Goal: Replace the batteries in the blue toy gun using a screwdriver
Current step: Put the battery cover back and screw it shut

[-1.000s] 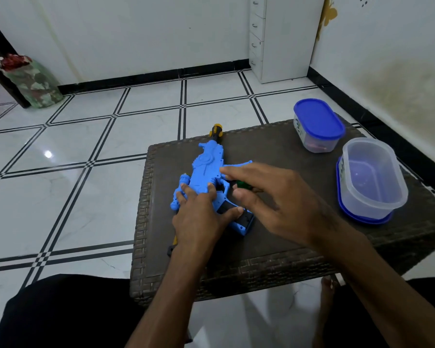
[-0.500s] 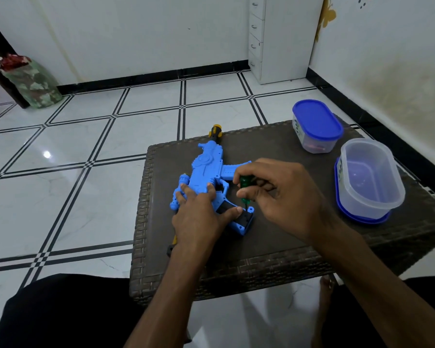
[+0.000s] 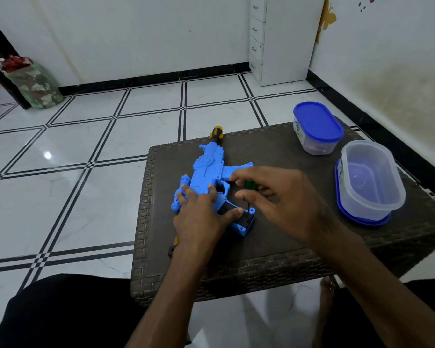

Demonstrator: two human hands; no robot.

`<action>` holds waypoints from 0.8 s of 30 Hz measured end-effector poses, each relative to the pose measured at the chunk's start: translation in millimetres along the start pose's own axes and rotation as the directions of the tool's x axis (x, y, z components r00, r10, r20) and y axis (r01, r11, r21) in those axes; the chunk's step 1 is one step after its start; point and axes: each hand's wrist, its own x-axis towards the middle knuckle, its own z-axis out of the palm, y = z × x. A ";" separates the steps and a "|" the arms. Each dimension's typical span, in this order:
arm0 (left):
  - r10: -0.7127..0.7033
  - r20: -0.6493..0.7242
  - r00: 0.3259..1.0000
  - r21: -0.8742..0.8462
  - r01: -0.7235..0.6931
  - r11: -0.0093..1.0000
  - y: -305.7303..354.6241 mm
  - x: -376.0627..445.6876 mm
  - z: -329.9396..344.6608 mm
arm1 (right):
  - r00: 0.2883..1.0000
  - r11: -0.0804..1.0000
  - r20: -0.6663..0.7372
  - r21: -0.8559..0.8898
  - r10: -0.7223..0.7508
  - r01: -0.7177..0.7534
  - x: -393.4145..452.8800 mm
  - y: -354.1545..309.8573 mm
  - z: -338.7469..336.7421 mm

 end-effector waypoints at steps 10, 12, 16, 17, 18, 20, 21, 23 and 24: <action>0.000 0.004 1.000 0.005 0.000 1.000 1.2 -0.2 -0.3 | 0.996 0.996 0.021 0.041 -0.082 0.081 0.2 3.0 -5.8; 0.002 0.001 1.000 0.007 -0.002 1.000 0.3 0.0 0.0 | 0.997 0.997 0.029 0.029 -0.076 0.075 1.2 0.8 -5.7; 0.007 -0.008 1.000 0.002 -0.007 1.000 -0.7 1.2 1.5 | 0.998 0.998 0.025 0.005 -0.056 0.055 4.7 -3.8 -3.9; 0.007 -0.009 1.000 0.001 -0.007 1.000 -1.0 1.1 1.7 | 0.999 0.999 0.022 -0.005 -0.046 0.046 5.1 -4.5 -2.5; 0.006 -0.009 1.000 0.000 -0.006 1.000 -1.1 1.1 1.7 | 0.999 0.999 0.012 -0.017 -0.031 0.031 5.9 -4.9 -1.3; 0.003 -0.007 1.000 0.001 -0.003 1.000 -0.9 0.8 1.5 | 1.000 0.999 -0.028 -0.044 0.014 -0.015 7.9 -4.7 0.4; 0.003 -0.007 1.000 0.001 -0.003 1.000 -0.4 0.7 1.3 | 0.999 0.998 -0.045 -0.064 0.023 -0.026 9.0 -4.3 0.8; 0.000 -0.008 1.000 0.001 0.000 1.000 0.5 0.8 0.2 | 0.999 0.996 -0.045 -0.085 0.009 -0.013 10.4 -5.0 2.1; -0.002 -0.007 1.000 0.002 0.002 1.000 0.7 0.9 0.1 | 0.999 0.998 -0.034 -0.068 -0.001 -0.001 10.2 -5.5 2.7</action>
